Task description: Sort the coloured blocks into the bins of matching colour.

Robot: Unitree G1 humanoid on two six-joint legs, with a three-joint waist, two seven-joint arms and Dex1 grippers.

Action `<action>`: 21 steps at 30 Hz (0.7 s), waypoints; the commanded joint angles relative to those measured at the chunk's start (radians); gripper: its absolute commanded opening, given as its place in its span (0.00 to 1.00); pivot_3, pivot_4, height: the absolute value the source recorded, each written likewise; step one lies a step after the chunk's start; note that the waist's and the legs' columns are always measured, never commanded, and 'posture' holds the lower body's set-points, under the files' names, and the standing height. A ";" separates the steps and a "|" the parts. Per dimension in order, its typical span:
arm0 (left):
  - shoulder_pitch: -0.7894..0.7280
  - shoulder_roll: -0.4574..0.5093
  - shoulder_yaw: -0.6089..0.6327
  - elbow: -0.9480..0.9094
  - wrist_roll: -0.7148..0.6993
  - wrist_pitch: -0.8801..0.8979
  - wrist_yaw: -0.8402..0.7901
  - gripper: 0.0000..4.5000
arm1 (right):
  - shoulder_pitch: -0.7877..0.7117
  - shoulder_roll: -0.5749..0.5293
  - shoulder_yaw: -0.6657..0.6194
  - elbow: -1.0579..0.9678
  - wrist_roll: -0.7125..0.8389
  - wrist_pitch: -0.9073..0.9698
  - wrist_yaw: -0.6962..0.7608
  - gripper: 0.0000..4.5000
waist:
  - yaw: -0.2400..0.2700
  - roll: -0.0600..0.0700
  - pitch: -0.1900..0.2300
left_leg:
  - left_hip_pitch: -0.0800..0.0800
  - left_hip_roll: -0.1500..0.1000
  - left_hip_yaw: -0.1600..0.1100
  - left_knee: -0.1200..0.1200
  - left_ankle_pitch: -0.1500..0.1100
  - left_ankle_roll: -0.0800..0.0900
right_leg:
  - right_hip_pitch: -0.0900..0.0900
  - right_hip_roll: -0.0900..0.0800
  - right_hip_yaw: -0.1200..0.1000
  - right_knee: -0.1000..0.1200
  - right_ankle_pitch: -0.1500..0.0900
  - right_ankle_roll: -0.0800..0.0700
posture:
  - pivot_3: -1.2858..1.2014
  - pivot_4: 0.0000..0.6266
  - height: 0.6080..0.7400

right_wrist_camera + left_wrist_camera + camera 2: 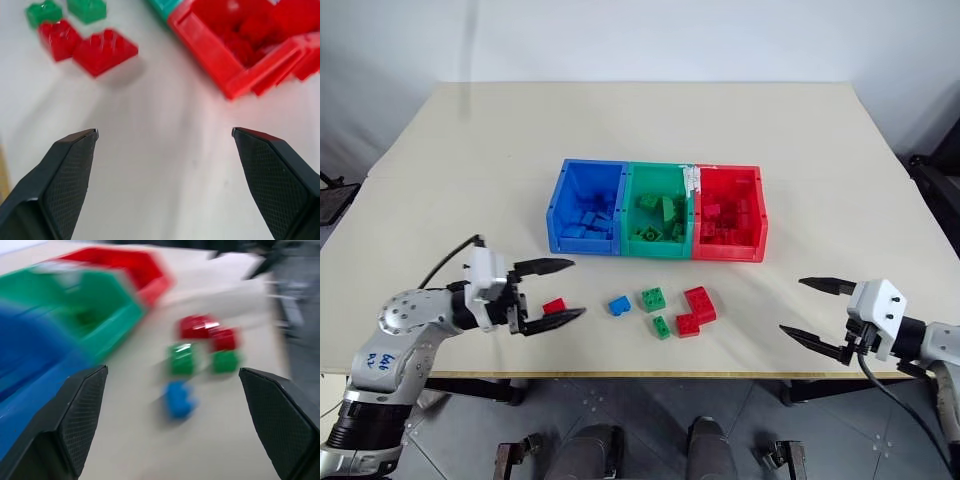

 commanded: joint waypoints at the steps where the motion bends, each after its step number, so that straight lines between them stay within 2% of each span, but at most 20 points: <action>1: 0.010 0.006 -0.006 -0.055 -0.023 0.016 -0.012 0.99 | -0.047 -0.001 0.060 -0.070 0.022 0.078 0.005 1.00 | -0.006 0.000 0.000 | 0.000 0.000 0.000 0.000 0.000 0.000 | 0.000 0.000 0.000 0.000 0.000 0.000 | 0.52 0.24 1.00; 5: 0.056 0.036 0.037 -0.062 -0.019 0.016 -0.005 0.99 | -0.105 0.040 0.184 -0.231 0.043 0.298 -0.079 1.00 | -0.017 0.000 0.000 | 0.000 0.001 -0.001 0.000 0.000 -0.001 | 0.000 0.001 0.000 0.000 0.000 -0.001 | 0.52 0.24 1.00; 11: 0.160 0.076 0.135 -0.108 -0.053 0.039 0.006 0.99 | -0.163 0.078 0.292 -0.374 0.020 0.542 -0.228 1.00 | -0.007 0.000 0.000 | -0.001 0.000 -0.009 0.000 0.000 -0.001 | -0.001 -0.003 -0.001 -0.001 0.000 -0.001 | 0.52 0.24 1.00; 17: 0.208 0.075 0.178 -0.145 -0.059 0.051 0.038 0.99 | -0.182 0.087 0.378 -0.402 -0.100 0.590 -0.335 1.00 | 0.014 0.000 0.000 | -0.002 -0.002 -0.011 0.000 -0.002 0.001 | -0.001 -0.004 -0.002 -0.003 -0.001 -0.001 | 0.52 0.24 1.00; 21: 0.218 0.072 0.185 -0.159 -0.061 0.056 0.053 0.99 | -0.163 0.102 0.408 -0.389 -0.166 0.516 -0.366 1.00 | 0.010 -0.002 -0.001 | -0.002 -0.002 -0.011 0.000 -0.003 0.001 | 0.000 -0.003 -0.002 -0.003 -0.001 -0.001 | 0.52 0.24 1.00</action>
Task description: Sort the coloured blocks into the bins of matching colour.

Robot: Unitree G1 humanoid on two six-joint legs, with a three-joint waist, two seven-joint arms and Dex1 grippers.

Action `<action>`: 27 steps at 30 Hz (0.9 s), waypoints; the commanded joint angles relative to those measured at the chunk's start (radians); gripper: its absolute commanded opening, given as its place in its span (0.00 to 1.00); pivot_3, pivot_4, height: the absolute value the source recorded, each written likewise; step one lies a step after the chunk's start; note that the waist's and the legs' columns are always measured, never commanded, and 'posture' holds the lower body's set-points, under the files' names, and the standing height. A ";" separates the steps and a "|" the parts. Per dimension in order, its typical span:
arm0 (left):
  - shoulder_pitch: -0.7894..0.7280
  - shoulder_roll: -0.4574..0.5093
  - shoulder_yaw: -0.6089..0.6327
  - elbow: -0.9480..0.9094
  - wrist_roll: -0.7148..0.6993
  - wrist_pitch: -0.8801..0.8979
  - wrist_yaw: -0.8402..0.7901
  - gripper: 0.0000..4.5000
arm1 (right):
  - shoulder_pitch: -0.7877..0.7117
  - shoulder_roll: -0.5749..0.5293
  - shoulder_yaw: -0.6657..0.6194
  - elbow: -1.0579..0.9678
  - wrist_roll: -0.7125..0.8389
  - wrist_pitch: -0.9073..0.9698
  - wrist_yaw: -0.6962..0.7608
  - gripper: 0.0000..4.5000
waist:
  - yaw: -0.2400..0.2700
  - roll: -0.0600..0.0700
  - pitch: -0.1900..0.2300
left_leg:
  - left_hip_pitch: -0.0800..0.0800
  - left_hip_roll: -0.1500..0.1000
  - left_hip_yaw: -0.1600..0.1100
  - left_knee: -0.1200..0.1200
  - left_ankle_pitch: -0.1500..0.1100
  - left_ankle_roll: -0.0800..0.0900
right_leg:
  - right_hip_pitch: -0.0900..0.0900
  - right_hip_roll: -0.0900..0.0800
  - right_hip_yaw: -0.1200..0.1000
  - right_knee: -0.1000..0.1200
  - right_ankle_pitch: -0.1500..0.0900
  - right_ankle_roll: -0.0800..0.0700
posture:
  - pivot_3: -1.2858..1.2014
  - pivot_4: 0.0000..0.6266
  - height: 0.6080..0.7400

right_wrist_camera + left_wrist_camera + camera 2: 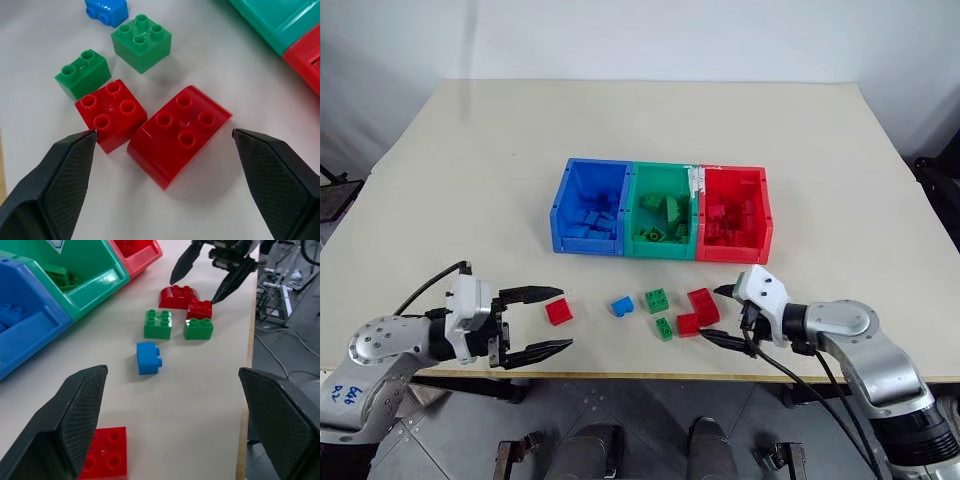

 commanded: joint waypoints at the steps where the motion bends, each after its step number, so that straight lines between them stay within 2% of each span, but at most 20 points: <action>1: 0.008 0.000 0.025 -0.046 -0.028 0.001 0.013 0.99 | 0.016 0.024 0.023 0.008 -0.069 -0.044 -0.051 1.00 | -0.001 -0.001 -0.001 | 0.000 0.000 0.000 0.000 0.000 0.000 | 0.000 0.000 0.000 0.000 0.000 0.000 | 0.52 0.24 1.00; 8: 0.004 -0.003 0.025 -0.044 -0.032 0.000 0.023 0.99 | 0.010 0.117 0.026 -0.020 -0.089 0.038 -0.163 1.00 | -0.005 -0.003 -0.002 | 0.001 0.002 0.000 0.000 0.000 0.000 | 0.000 0.002 0.000 0.001 0.000 0.000 | 0.52 0.24 1.00; 12: -0.003 -0.002 0.026 -0.035 -0.030 -0.002 0.020 0.99 | 0.033 0.103 0.016 -0.043 -0.079 0.075 -0.163 1.00 | -0.004 -0.004 -0.002 | 0.001 0.001 0.000 0.000 0.000 0.000 | 0.000 0.001 0.000 0.001 0.000 0.000 | 0.52 0.24 1.00; 16: -0.012 0.001 0.021 -0.025 -0.029 -0.004 0.012 0.99 | 0.041 0.103 -0.056 -0.072 0.017 0.051 -0.098 1.00 | -0.002 -0.004 -0.002 | 0.001 0.001 0.000 0.000 0.000 0.000 | 0.001 0.001 0.000 0.001 0.000 0.000 | 0.52 0.24 1.00; 21: -0.038 -0.008 -0.001 -0.001 -0.027 -0.008 -0.001 0.99 | 0.053 0.124 -0.133 -0.092 0.086 0.050 -0.113 1.00 | -0.001 -0.004 -0.002 | 0.001 0.001 0.000 0.000 0.000 0.000 | 0.000 0.001 0.000 0.000 0.000 0.000 | 0.52 0.24 1.00; 27: -0.091 -0.016 -0.032 0.028 -0.030 -0.004 -0.032 0.99 | 0.116 0.088 -0.113 -0.136 0.052 0.149 -0.159 1.00 | 0.000 -0.004 -0.002 | 0.000 0.001 0.000 -0.001 -0.001 0.001 | 0.000 0.001 0.000 -0.001 0.000 0.000 | 0.52 0.24 1.00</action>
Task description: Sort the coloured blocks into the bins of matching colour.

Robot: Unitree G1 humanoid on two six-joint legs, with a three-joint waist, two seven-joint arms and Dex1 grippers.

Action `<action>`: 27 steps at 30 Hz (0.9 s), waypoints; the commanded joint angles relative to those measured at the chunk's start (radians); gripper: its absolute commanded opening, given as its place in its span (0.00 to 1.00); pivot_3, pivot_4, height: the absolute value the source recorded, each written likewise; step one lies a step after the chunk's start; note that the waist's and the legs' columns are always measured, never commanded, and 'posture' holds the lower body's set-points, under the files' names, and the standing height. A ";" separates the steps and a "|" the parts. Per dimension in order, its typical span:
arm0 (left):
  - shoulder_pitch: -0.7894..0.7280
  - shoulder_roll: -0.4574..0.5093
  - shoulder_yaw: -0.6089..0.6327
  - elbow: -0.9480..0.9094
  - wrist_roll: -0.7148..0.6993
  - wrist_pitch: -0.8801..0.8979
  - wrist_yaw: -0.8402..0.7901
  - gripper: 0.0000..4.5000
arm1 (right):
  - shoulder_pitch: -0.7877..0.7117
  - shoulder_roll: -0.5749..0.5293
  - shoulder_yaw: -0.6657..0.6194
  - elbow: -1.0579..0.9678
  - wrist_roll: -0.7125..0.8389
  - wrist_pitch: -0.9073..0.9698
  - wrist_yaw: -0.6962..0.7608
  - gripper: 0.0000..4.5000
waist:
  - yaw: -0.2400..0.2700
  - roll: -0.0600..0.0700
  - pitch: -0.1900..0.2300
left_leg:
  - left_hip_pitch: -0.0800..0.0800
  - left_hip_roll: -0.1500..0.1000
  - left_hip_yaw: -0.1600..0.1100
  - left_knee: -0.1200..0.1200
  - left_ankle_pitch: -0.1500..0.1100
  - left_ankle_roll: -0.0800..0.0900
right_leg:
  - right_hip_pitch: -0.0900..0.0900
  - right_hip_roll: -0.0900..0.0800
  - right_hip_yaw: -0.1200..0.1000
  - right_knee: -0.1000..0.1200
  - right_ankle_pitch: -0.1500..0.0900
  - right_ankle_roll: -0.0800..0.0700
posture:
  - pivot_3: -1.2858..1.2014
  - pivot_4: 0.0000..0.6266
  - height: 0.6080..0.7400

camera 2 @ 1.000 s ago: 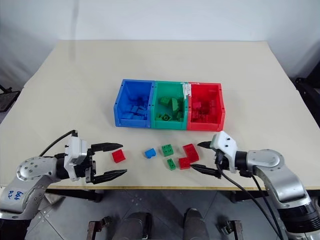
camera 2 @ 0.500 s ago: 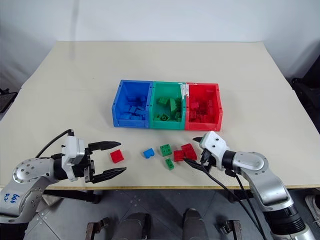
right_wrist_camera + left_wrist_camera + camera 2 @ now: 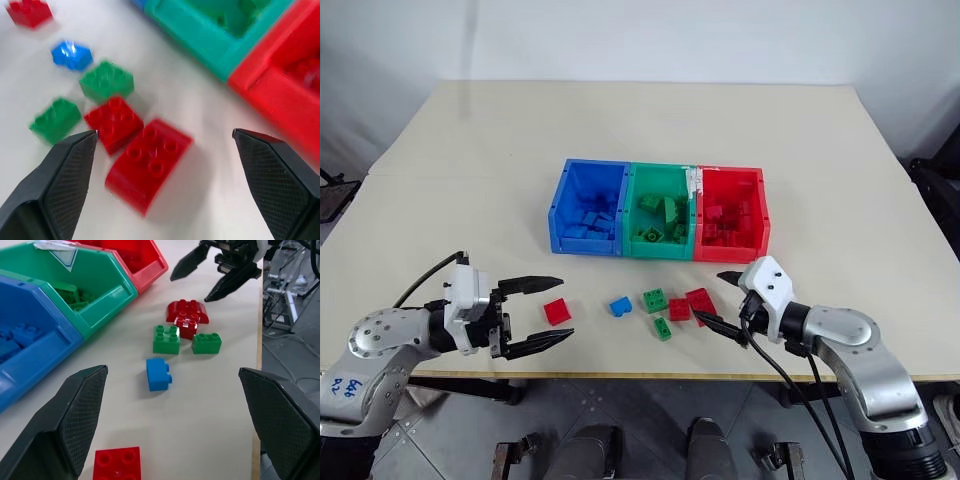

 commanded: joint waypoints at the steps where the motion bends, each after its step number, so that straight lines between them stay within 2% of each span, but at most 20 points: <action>1: -0.031 -0.004 -0.012 -0.001 -0.024 -0.009 -0.025 0.99 | 0.034 -0.006 0.010 -0.054 -0.005 0.048 -0.033 1.00 | 0.000 0.000 0.000 | 0.000 0.000 0.000 0.000 0.000 0.000 | 0.000 0.000 0.000 0.000 0.000 0.000 | 0.52 0.24 1.00; 6: -0.067 -0.014 -0.044 0.002 -0.032 0.001 -0.054 0.99 | 0.067 0.045 0.042 -0.070 0.004 0.067 -0.077 1.00 | -0.004 0.000 0.000 | 0.000 0.000 0.000 -0.001 0.000 0.000 | 0.000 0.000 0.000 -0.001 0.000 0.000 | 0.52 0.24 1.00; 18: -0.099 -0.026 -0.078 0.004 -0.028 0.008 -0.070 0.99 | 0.080 0.177 0.127 -0.076 -0.105 0.074 -0.269 1.00 | -0.006 -0.001 0.000 | 0.001 0.001 0.000 -0.001 0.000 -0.001 | 0.000 0.001 0.000 -0.001 0.000 0.000 | 0.52 0.24 1.00; 21: -0.099 -0.023 -0.070 0.015 -0.026 0.002 -0.075 1.00 | 0.064 0.172 0.099 -0.046 -0.120 0.057 -0.283 0.87 | -0.004 -0.001 0.000 | 0.001 0.001 0.000 -0.001 0.000 -0.001 | 0.000 0.001 0.000 -0.001 0.000 0.000 | 0.52 0.24 1.00; 27: -0.110 -0.034 -0.068 0.034 -0.018 -0.011 -0.065 1.00 | 0.058 0.136 0.071 -0.006 -0.114 -0.018 -0.222 0.41 | -0.003 -0.001 0.000 | 0.000 0.000 0.000 -0.001 0.000 -0.001 | 0.000 0.001 0.000 -0.001 0.000 0.000 | 0.52 0.24 1.00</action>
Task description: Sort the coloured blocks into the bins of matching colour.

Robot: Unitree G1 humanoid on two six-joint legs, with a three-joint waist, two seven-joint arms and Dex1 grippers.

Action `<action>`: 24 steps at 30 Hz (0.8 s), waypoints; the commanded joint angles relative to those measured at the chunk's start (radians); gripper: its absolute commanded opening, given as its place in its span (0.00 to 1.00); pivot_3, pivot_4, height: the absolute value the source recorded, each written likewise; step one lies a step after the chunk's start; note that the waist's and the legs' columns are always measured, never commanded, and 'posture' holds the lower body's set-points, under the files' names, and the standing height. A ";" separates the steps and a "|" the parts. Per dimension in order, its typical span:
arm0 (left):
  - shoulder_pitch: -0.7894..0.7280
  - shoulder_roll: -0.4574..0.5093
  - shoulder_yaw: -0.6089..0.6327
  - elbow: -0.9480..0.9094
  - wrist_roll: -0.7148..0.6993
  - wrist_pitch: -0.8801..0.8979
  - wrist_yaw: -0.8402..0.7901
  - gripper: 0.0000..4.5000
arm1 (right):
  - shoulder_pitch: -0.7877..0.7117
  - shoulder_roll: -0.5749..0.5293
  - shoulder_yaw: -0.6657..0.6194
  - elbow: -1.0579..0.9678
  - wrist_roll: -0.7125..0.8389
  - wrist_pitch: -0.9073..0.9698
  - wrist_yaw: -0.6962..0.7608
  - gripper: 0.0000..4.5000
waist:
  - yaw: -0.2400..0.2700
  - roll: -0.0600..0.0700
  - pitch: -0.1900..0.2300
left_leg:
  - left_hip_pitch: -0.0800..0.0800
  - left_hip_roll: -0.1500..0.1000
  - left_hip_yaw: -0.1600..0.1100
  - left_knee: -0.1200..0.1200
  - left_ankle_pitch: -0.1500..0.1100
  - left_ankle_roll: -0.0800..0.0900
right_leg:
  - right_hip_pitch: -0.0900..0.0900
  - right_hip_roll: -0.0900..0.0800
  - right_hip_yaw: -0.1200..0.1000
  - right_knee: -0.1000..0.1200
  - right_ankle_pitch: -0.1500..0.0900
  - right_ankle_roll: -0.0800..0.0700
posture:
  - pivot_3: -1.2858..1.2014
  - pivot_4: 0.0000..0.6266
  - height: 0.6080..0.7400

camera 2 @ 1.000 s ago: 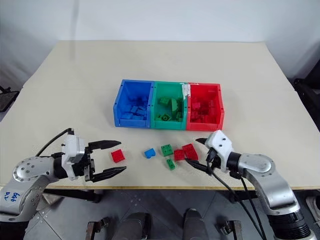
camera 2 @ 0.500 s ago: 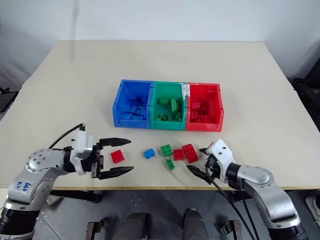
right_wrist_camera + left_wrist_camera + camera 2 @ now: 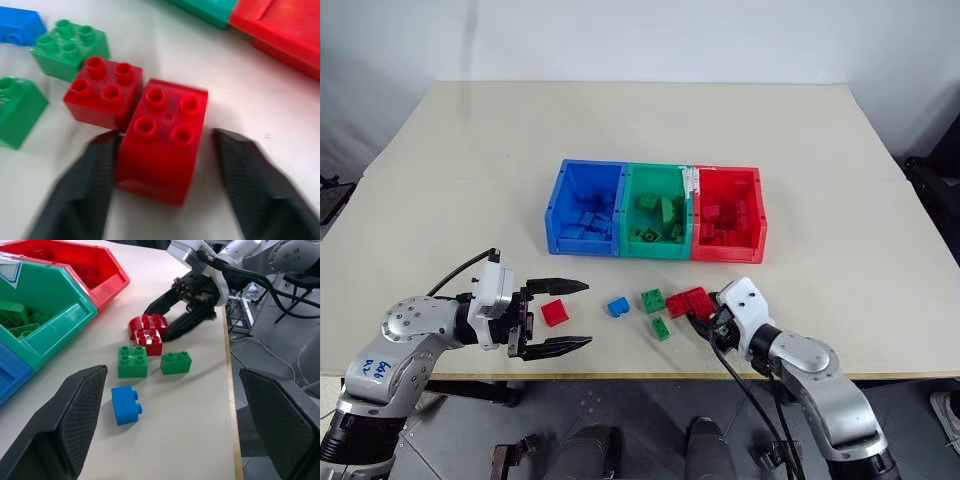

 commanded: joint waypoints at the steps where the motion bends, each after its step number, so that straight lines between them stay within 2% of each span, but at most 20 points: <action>1: -0.015 -0.007 0.020 -0.002 -0.014 -0.022 0.004 1.00 | 0.004 -0.023 -0.032 0.034 -0.004 -0.033 0.024 0.34 | 0.001 0.000 0.000 | 0.000 0.000 0.000 0.000 0.000 0.000 | 0.000 0.000 0.000 0.000 0.000 0.000 | 0.52 0.24 1.00; 3: -0.006 -0.015 0.030 0.000 -0.013 -0.029 0.022 1.00 | -0.003 -0.035 -0.073 0.054 0.028 -0.087 0.074 0.33 | 0.002 0.000 0.000 | 0.000 0.000 0.000 0.000 0.000 0.000 | 0.000 0.000 0.000 0.000 0.000 0.000 | 0.52 0.24 1.00; 6: 0.023 -0.025 0.069 0.000 -0.014 -0.040 0.059 1.00 | -0.005 -0.053 -0.164 0.053 0.145 -0.190 0.221 0.33 | 0.002 0.000 0.000 | 0.000 -0.001 0.000 0.000 0.000 0.000 | 0.000 -0.001 0.000 0.000 0.000 0.000 | 0.52 0.24 1.00; 8: 0.049 -0.030 0.105 0.002 -0.013 -0.050 0.084 1.00 | -0.025 -0.063 -0.217 0.050 0.213 -0.199 0.270 0.33 | -0.001 0.000 0.000 | 0.000 0.000 0.000 0.000 0.000 0.001 | 0.000 0.000 0.000 -0.001 0.000 0.000 | 0.52 0.24 1.00; 12: 0.095 -0.036 0.167 0.011 -0.006 -0.072 0.125 1.00 | -0.149 -0.068 -0.262 0.114 0.232 -0.188 0.247 0.33 | -0.009 0.000 0.000 | 0.000 0.001 0.001 -0.001 0.000 0.000 | 0.000 0.001 0.000 -0.001 0.000 0.000 | 0.52 0.24 1.00; 16: 0.135 -0.037 0.215 0.016 -0.001 -0.100 0.152 1.00 | -0.394 -0.060 -0.184 0.333 0.071 -0.187 0.126 0.33 | -0.014 0.000 0.000 | 0.000 0.001 0.001 -0.001 0.000 0.000 | 0.000 0.000 0.000 -0.001 0.000 0.000 | 0.52 0.24 1.00; 20: 0.169 -0.038 0.253 -0.025 -0.039 -0.109 0.151 1.00 | -0.513 -0.014 -0.147 0.489 -0.015 -0.249 0.055 0.33 | -0.016 0.000 0.000 | -0.001 0.000 0.000 -0.003 0.002 -0.005 | -0.003 -0.001 -0.002 0.000 -0.001 -0.001 | 0.52 0.24 1.00; 24: 0.194 -0.028 0.273 -0.050 -0.040 -0.107 0.154 1.00 | -0.549 0.010 -0.158 0.550 -0.032 -0.287 0.034 0.62 | -0.012 0.000 0.000 | -0.006 -0.001 0.001 -0.006 0.002 -0.005 | -0.010 -0.002 -0.002 0.004 -0.001 -0.002 | 0.52 0.24 1.00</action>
